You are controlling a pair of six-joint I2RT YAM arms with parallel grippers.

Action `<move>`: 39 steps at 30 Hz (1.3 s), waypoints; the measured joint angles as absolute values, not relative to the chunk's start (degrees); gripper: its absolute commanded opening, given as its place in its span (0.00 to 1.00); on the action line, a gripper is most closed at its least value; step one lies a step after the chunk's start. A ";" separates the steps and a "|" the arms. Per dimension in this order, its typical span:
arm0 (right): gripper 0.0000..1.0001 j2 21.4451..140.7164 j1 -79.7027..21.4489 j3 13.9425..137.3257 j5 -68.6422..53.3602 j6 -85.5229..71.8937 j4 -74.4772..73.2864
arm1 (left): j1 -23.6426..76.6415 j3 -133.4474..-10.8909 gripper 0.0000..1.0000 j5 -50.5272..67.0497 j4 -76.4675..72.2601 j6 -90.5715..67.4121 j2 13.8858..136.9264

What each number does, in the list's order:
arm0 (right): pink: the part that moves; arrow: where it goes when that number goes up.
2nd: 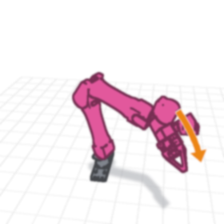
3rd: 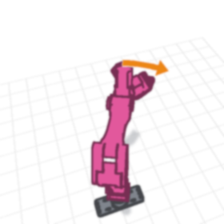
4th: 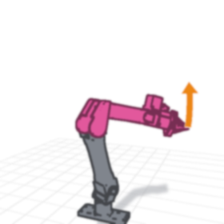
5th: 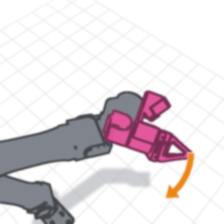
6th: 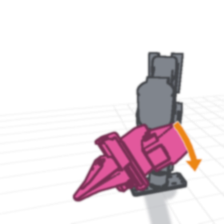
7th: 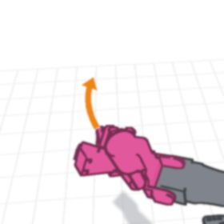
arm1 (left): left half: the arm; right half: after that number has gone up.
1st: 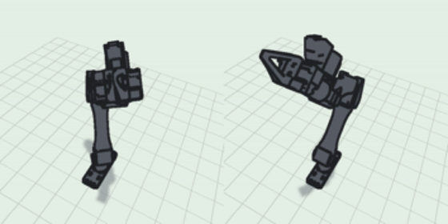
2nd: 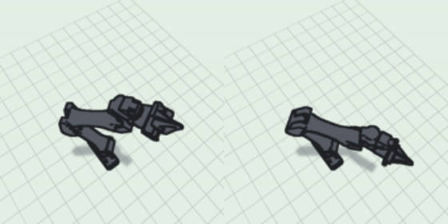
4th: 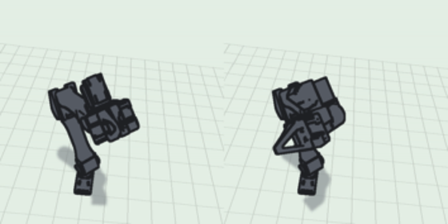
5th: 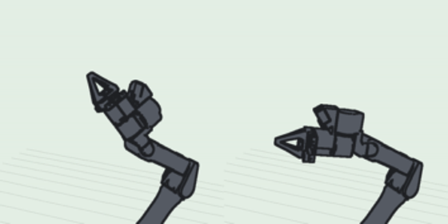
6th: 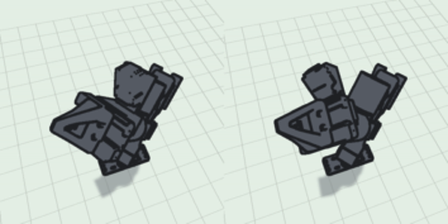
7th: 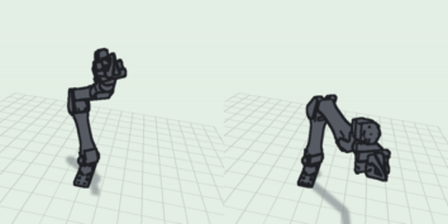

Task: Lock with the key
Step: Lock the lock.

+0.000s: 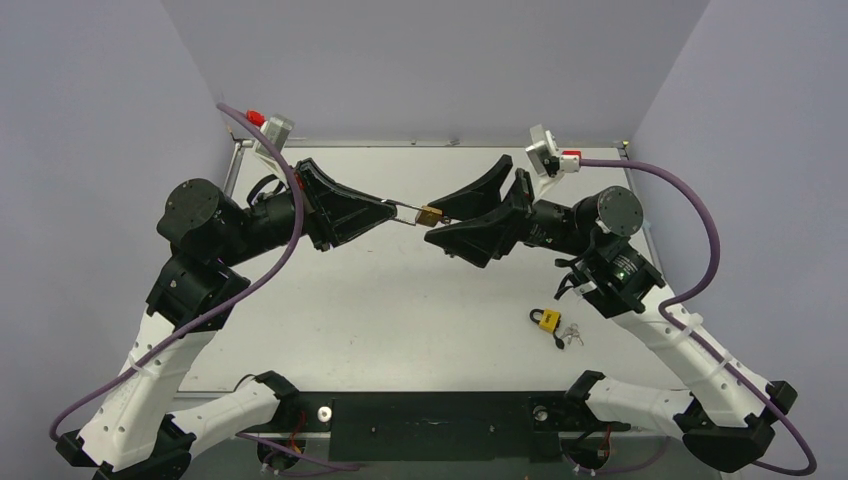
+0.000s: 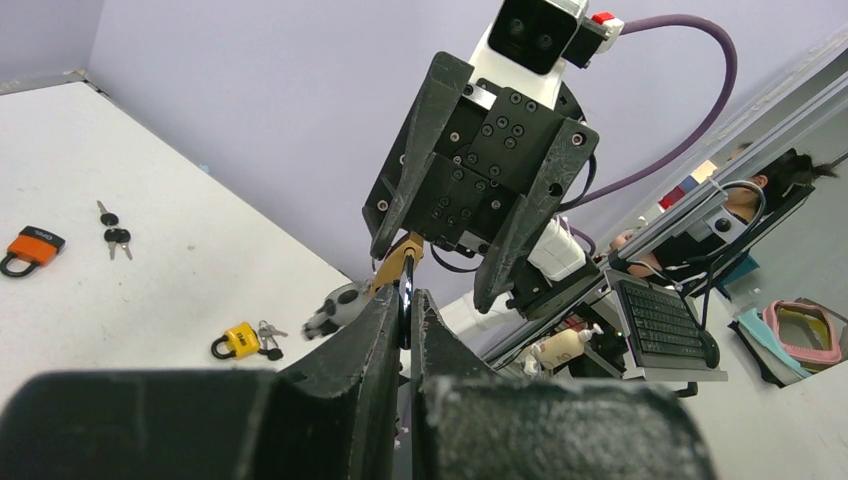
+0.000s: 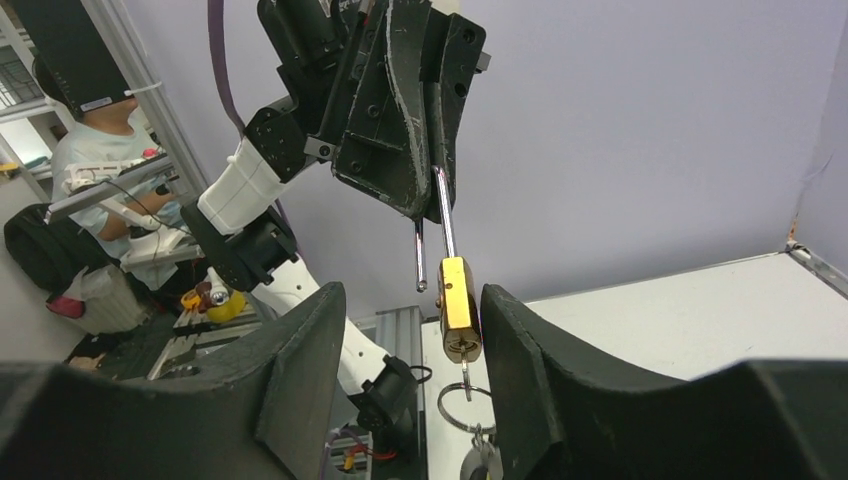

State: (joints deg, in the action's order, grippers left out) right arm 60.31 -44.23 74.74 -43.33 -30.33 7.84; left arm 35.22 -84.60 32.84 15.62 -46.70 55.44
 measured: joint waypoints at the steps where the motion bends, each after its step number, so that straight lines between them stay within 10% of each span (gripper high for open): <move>1: 0.43 60.40 -44.23 74.74 -43.33 -30.50 7.88 | 35.22 -84.60 0.00 32.84 15.62 -46.78 55.44; 39: 0.00 60.62 -44.23 73.58 -41.63 -31.83 8.10 | 35.22 -84.58 0.06 32.82 15.07 -47.05 55.42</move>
State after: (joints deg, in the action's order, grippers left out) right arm 60.62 -44.23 73.58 -41.63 -31.83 8.10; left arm 35.22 -84.58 32.82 15.07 -47.05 55.42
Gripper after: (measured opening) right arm 0.141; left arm 0.024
